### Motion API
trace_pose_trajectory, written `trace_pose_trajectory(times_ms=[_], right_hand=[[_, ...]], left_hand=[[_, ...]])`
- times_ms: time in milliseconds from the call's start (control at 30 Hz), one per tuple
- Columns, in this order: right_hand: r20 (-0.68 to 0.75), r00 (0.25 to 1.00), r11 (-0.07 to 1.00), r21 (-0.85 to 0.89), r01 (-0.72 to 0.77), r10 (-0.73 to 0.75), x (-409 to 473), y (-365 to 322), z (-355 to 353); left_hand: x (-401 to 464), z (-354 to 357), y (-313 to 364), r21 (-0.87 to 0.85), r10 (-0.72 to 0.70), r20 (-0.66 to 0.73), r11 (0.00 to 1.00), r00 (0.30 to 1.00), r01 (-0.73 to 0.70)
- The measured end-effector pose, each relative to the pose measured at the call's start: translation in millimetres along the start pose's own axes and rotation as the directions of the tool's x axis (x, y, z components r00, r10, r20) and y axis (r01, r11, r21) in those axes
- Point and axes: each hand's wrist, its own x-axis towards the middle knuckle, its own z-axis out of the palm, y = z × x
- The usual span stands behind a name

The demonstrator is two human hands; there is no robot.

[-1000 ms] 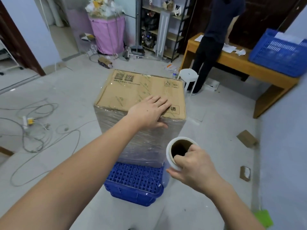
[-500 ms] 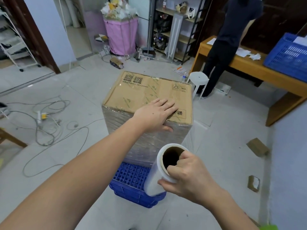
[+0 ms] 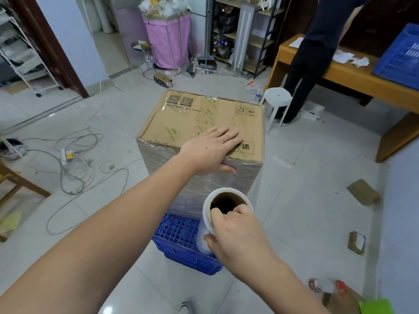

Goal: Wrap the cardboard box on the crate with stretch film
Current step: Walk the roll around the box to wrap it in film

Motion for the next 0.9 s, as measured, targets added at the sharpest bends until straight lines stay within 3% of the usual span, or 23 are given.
trace_pose_trajectory(times_ms=[167, 300, 367, 467, 567, 667, 800, 900], right_hand=[[0.136, 0.989, 0.997, 0.046, -0.067, 0.060, -1.5, -19.0, -3.9], [0.202, 0.945, 0.950, 0.125, -0.287, 0.259, 12.1, -38.7, -18.5], [0.215, 0.896, 0.907, 0.080, -0.413, 0.389, 24.2, -51.8, -26.5], [0.200, 0.879, 0.901, -0.049, -0.432, 0.433, 43.2, -75.5, -28.1], [0.159, 0.754, 0.759, 0.042, -0.650, 0.637, 57.9, -90.2, -21.5], [0.182, 0.657, 0.660, 0.049, -0.749, 0.732, 63.1, -99.5, -15.1], [0.058, 0.545, 0.543, 0.047, -0.838, 0.836, 68.9, -108.6, -10.3], [-0.046, 0.477, 0.475, -0.048, -0.879, 0.878, 77.7, -110.2, -3.2]], left_hand=[[-0.3, 2.7, -3.1, -0.032, 0.010, -0.029, 0.999, 1.000, -0.011], [-0.7, 4.4, -6.1, -0.100, 0.018, -0.086, 0.995, 0.996, -0.027], [0.2, 4.2, -6.3, -0.135, 0.024, -0.072, 0.990, 0.997, -0.034], [5.5, -4.0, -19.1, -0.331, 0.082, 0.004, 0.941, 0.997, -0.077], [0.1, -19.6, -50.7, -0.443, 0.273, 0.102, 0.874, 0.957, -0.202], [-17.0, -23.9, -92.8, -0.406, 0.378, 0.183, 0.870, 0.908, -0.280], [-34.4, -7.4, -135.6, -0.222, 0.426, 0.116, 0.892, 0.897, -0.395], [-40.6, 4.3, -137.8, -0.226, 0.414, 0.040, 0.890, 0.909, -0.396]])
